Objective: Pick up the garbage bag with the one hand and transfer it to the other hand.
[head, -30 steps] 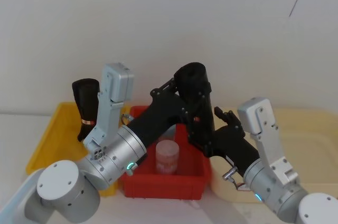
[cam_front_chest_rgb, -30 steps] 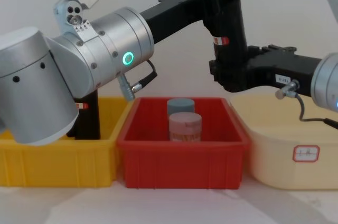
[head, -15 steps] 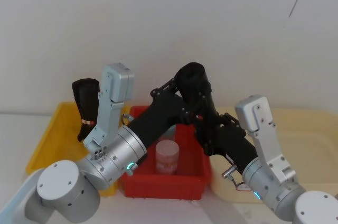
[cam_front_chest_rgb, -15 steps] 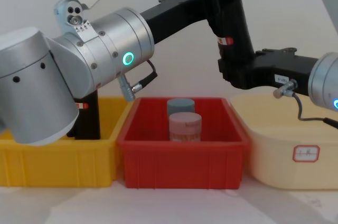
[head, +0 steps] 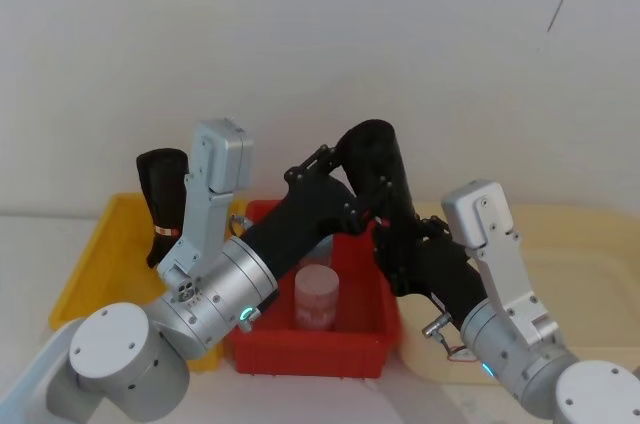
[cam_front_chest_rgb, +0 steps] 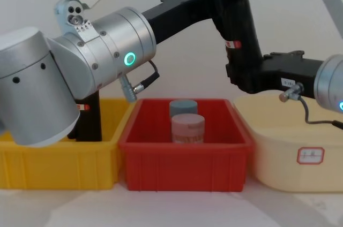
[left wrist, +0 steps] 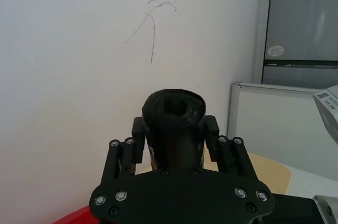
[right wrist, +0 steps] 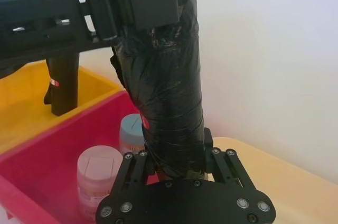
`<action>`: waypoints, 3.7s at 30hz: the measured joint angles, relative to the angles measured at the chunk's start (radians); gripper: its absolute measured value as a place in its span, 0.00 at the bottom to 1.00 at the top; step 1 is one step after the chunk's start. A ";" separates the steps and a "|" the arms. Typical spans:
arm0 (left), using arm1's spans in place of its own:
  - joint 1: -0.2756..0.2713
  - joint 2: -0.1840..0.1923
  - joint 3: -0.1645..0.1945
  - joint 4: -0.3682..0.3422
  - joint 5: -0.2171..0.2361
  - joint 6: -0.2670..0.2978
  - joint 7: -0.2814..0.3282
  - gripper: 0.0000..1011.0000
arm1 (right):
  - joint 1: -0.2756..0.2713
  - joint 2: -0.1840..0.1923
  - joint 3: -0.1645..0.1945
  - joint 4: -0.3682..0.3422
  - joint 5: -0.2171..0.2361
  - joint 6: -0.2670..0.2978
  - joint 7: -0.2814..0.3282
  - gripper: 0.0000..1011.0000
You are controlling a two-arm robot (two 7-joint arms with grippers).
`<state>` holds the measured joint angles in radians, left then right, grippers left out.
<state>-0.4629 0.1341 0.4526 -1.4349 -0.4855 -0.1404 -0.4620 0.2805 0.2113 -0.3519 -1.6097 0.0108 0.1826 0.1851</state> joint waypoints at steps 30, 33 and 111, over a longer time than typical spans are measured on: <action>0.000 0.000 0.001 0.000 0.000 0.000 0.000 0.99 | -0.014 -0.047 0.152 -0.033 0.053 0.068 -0.055 0.47; 0.000 0.000 0.001 0.000 0.000 0.000 0.000 0.99 | -0.016 -0.050 0.177 -0.031 0.055 0.083 -0.074 0.47; 0.209 0.108 -0.202 -0.233 0.146 -0.016 0.268 0.99 | -0.048 -0.042 0.054 -0.073 0.026 0.161 0.063 0.99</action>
<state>-0.2536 0.2424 0.2506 -1.6680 -0.3394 -0.1560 -0.1938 0.2329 0.1697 -0.2983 -1.6827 0.0369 0.3433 0.2481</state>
